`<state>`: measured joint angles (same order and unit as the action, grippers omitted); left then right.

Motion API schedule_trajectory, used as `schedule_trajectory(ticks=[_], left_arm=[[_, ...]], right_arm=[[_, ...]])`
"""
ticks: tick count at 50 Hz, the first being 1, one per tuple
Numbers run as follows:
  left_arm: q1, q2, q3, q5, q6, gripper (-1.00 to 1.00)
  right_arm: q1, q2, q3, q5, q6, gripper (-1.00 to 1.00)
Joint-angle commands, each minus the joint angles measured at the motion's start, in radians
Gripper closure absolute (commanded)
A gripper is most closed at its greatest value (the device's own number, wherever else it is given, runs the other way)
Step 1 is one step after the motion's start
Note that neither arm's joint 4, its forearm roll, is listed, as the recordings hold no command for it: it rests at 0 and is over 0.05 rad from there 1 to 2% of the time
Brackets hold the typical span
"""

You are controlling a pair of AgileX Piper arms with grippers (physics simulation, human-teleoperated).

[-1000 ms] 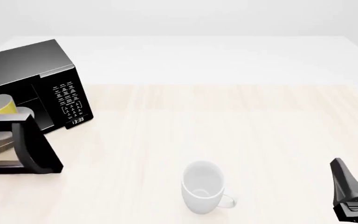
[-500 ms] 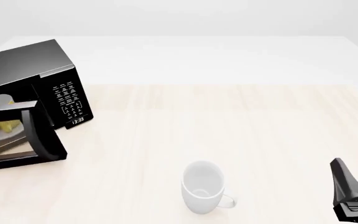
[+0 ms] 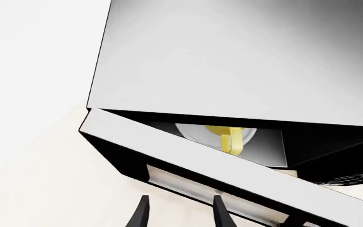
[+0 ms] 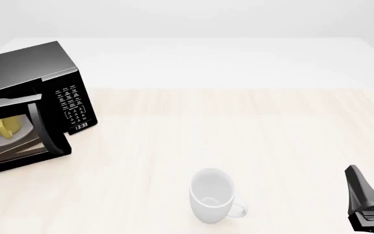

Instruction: Put the yellow and white mug in the microwave and close it.

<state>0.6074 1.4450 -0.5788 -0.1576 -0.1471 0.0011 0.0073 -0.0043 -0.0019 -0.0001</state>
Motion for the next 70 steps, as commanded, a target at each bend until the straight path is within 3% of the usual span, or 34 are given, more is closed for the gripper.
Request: schedule_trajectory(ticks=[1, 36, 60, 70], left_arm=[[-0.008, 0.021, -0.036, -0.019, 0.009, -1.00], [-0.022, 0.112, -0.125, -0.034, 0.008, -1.00], [-0.003, 0.133, -0.110, -0.084, -0.007, -1.00], [-0.032, 0.104, -0.083, -0.072, -0.022, -1.00]], right_arm=[[0.000, 0.000, 0.000, 0.000, 0.000, -1.00], [0.000, 0.000, 0.000, 0.000, 0.000, -1.00], [0.000, 0.000, 0.000, 0.000, 0.000, -1.00], [0.000, 0.000, 0.000, 0.000, 0.000, -1.00]])
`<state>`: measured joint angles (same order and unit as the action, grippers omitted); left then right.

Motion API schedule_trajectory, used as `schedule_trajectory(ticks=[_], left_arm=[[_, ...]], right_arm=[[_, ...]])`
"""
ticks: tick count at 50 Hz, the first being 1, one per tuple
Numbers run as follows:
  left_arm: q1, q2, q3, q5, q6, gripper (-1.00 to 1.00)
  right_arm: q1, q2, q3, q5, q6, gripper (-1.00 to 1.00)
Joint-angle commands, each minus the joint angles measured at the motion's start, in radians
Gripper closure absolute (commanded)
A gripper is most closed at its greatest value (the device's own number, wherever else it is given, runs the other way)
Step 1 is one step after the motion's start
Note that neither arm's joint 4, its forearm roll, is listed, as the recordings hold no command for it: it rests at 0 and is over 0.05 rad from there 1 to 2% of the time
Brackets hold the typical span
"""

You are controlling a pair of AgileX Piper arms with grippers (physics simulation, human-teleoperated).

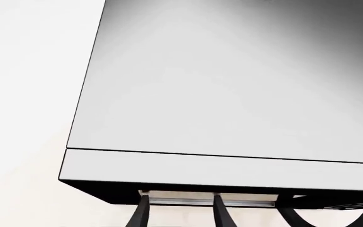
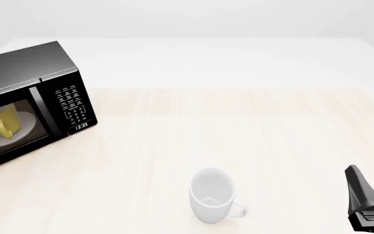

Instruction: Put the yellow and white mug in the microwave and close it.

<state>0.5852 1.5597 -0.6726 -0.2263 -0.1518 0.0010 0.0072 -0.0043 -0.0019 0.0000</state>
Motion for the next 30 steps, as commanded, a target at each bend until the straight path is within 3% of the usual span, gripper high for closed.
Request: schedule_trajectory(ticks=[1, 30], left_arm=[[-0.008, -0.012, 0.017, -0.005, -0.013, -1.00], [-0.054, -0.200, 0.090, 0.060, -0.006, -1.00]], right_arm=[[0.000, 0.000, 0.000, 0.000, 0.000, -1.00], [0.000, 0.000, 0.000, 0.000, 0.000, -1.00]])
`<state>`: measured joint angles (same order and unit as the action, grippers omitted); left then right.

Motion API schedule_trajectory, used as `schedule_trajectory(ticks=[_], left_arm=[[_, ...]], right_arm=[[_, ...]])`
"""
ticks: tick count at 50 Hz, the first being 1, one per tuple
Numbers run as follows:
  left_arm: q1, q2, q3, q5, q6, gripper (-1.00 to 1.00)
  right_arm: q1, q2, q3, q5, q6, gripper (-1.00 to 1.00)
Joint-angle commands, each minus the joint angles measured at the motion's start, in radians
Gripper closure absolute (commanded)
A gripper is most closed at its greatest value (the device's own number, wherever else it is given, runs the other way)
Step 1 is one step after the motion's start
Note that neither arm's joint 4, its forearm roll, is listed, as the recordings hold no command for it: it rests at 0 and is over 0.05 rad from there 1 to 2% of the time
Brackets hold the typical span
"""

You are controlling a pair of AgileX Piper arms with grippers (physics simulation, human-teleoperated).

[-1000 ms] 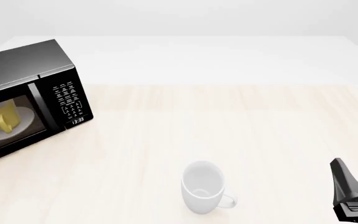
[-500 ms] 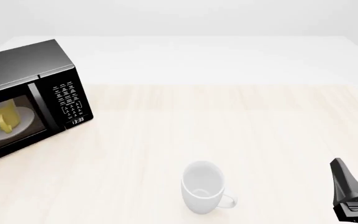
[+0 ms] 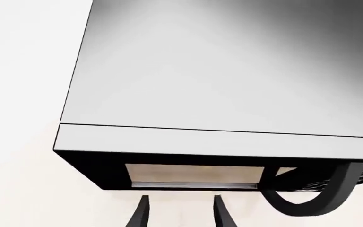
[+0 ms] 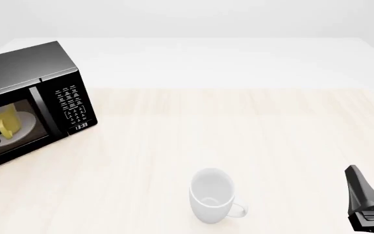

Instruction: Put the yellow and white mug in the microwave and close it.

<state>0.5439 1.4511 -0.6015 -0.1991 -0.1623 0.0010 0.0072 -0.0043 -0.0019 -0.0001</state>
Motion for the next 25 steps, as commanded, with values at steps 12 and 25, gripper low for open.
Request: schedule_trajectory(ticks=[12, 25], left_arm=[[-0.021, -0.216, 0.039, 0.095, 0.001, -1.00], [-0.037, -0.342, 0.046, 0.174, -0.007, -1.00]], right_arm=[[0.000, 0.000, 0.000, 0.000, 0.000, -1.00], [0.000, 0.000, 0.000, 0.000, 0.000, -1.00]])
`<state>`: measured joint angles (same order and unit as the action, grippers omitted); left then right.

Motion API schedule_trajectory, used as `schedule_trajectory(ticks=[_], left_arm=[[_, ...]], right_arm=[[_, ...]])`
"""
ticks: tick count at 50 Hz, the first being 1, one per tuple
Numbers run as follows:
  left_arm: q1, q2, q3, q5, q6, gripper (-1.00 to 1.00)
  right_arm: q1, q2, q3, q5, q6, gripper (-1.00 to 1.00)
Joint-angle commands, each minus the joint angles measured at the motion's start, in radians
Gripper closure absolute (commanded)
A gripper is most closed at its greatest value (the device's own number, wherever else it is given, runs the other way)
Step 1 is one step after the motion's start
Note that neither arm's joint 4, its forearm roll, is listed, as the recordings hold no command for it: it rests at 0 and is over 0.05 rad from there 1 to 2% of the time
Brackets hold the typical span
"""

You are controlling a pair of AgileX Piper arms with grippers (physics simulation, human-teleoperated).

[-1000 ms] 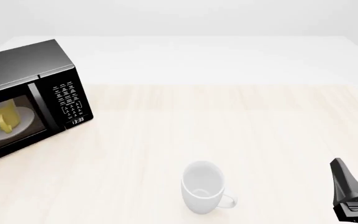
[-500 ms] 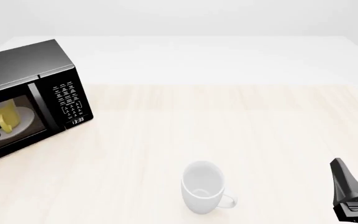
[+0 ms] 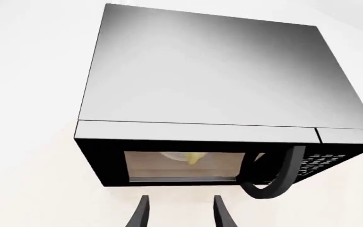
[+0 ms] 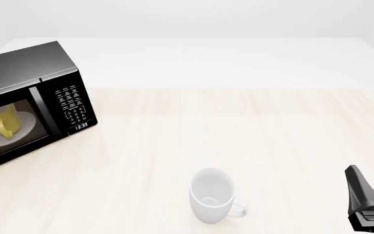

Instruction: Put the yellow and white mug in the microwave and close it.

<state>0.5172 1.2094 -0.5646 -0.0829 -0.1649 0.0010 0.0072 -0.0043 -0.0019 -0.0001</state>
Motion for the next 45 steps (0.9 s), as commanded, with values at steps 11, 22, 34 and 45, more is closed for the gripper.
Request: schedule_trajectory(ticks=[11, 22, 34, 45], left_arm=[[-0.010, -0.214, 0.012, 0.136, -0.008, -1.00], [-0.015, -0.312, 0.021, 0.201, -0.015, -1.00], [-0.038, -0.397, 0.025, 0.261, -0.033, -1.00], [-0.053, -0.526, -0.025, 0.386, -0.071, -1.00]], right_arm=[[0.000, 0.000, 0.000, 0.000, 0.000, -1.00], [0.000, 0.000, 0.000, 0.000, 0.000, -1.00], [0.000, 0.000, 0.000, 0.000, 0.000, -1.00], [0.000, 0.000, 0.000, 0.000, 0.000, -1.00]])
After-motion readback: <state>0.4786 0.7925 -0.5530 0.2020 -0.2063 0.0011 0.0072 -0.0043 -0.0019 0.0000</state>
